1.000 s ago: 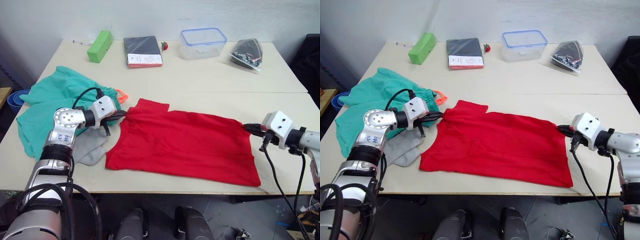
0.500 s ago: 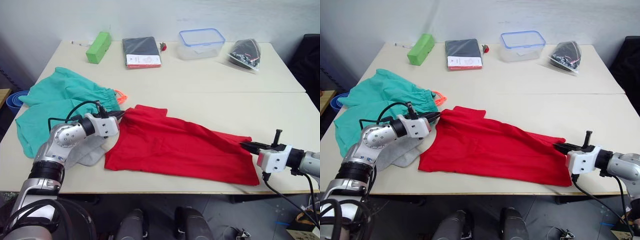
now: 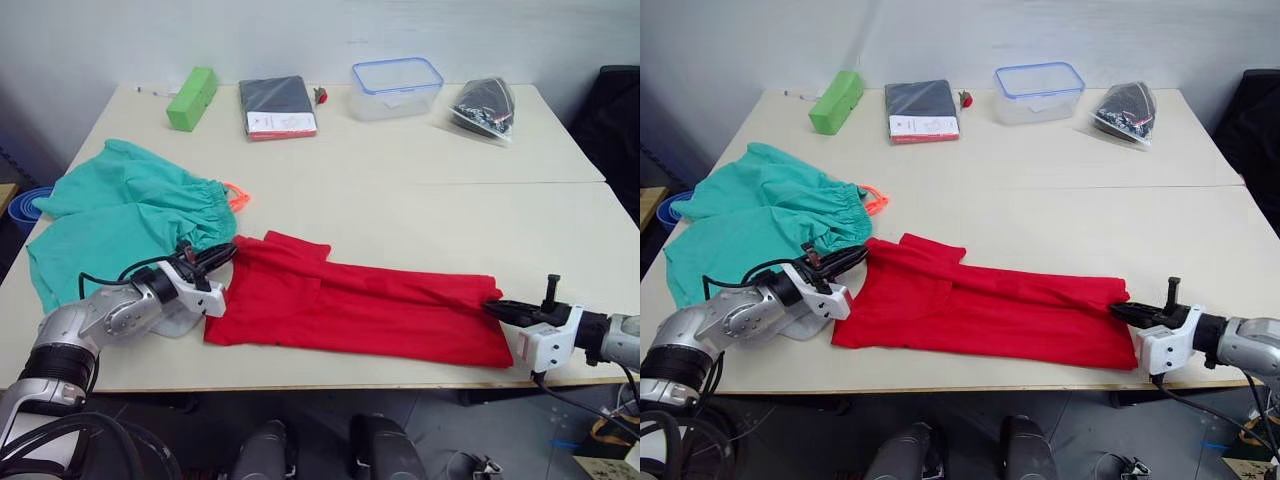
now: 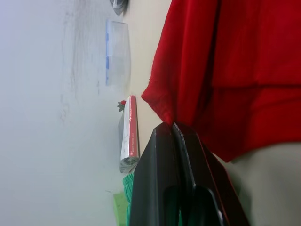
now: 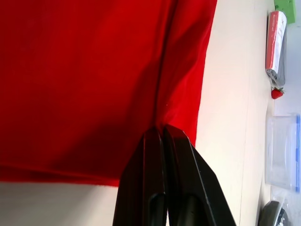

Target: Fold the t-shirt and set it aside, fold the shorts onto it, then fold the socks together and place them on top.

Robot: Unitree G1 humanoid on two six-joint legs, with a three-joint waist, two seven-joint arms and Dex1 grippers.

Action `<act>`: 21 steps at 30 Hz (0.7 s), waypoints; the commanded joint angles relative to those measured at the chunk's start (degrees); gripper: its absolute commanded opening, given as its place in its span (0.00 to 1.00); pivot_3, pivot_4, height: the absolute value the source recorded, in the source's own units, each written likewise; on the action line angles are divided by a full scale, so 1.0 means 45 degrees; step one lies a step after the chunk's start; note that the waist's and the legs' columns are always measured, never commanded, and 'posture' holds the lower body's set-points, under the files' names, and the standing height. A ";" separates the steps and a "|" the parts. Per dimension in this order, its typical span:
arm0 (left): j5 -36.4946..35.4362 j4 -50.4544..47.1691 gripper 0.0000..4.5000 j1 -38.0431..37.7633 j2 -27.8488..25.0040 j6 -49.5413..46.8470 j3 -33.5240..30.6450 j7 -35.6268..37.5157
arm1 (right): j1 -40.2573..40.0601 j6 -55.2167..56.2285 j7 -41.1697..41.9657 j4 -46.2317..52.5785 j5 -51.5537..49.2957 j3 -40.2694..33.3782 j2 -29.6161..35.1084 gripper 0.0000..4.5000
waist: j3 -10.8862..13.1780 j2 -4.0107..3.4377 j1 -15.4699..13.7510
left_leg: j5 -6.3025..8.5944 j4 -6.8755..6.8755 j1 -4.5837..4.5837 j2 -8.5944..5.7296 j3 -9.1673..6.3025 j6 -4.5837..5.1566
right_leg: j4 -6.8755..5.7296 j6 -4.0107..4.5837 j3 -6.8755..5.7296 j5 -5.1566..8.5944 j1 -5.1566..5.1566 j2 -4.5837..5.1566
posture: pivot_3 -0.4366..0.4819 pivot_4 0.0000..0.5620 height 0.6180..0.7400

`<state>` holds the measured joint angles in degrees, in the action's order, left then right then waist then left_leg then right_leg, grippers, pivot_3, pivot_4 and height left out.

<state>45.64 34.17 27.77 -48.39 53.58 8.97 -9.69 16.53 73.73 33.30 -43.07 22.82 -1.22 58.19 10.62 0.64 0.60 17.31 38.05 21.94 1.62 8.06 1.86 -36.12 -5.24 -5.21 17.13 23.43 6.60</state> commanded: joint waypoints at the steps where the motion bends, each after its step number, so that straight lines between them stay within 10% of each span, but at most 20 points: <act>1: -0.0822 -0.0446 0.00 -0.0609 -0.0030 0.0181 0.0249 0.0619 | 0.0036 -0.0311 -0.0112 0.0208 -0.0796 0.0290 0.0438 0.01 | 0.0000 0.0000 0.0003 | 0.0002 -0.0004 -0.0015 0.0000 0.0016 0.0001 | -0.0004 0.0000 0.0015 0.0000 -0.0002 0.0000 | 0.48 0.27 1.00; 6: -0.3662 -0.0631 0.09 -0.1368 0.0004 -0.0307 0.0066 0.2947 | -0.0126 -0.0902 0.0402 0.0452 -0.1827 0.0798 0.0729 0.00 | -0.0002 -0.0003 0.0073 | 0.0018 -0.0044 -0.0146 0.0006 0.0087 -0.0005 | -0.0006 0.0002 0.0101 0.0002 -0.0070 -0.0007 | 0.48 0.27 1.00; 13: -0.7996 -0.2762 0.58 -0.2665 -0.0146 -0.2755 -0.0380 0.6996 | -0.0715 -0.2460 0.1664 0.2047 -0.4425 0.1016 0.1078 0.52 | -0.0003 -0.0005 0.0251 | 0.0034 -0.0045 -0.0160 0.0026 0.0086 -0.0022 | -0.0010 0.0017 0.0179 0.0010 -0.0077 -0.0014 | 0.48 0.27 1.00; 21: -1.3698 -0.7127 0.99 -0.3253 -0.0903 -1.1177 -0.1947 1.1364 | -0.1721 -0.9238 0.3997 0.6946 -0.9551 0.0084 0.1379 0.99 | -0.0003 -0.0005 0.0217 | 0.0040 -0.0024 -0.0149 0.0031 0.0063 -0.0017 | -0.0023 0.0020 0.0206 0.0011 -0.0084 -0.0015 | 0.48 0.27 1.00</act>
<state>-9.57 7.09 12.73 -51.14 11.19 2.99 38.29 8.93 38.65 49.63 -16.53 -14.84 1.76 62.69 10.61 0.62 1.58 17.49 37.95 21.28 1.76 8.33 1.79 -36.23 -5.15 -4.28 17.18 23.05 6.53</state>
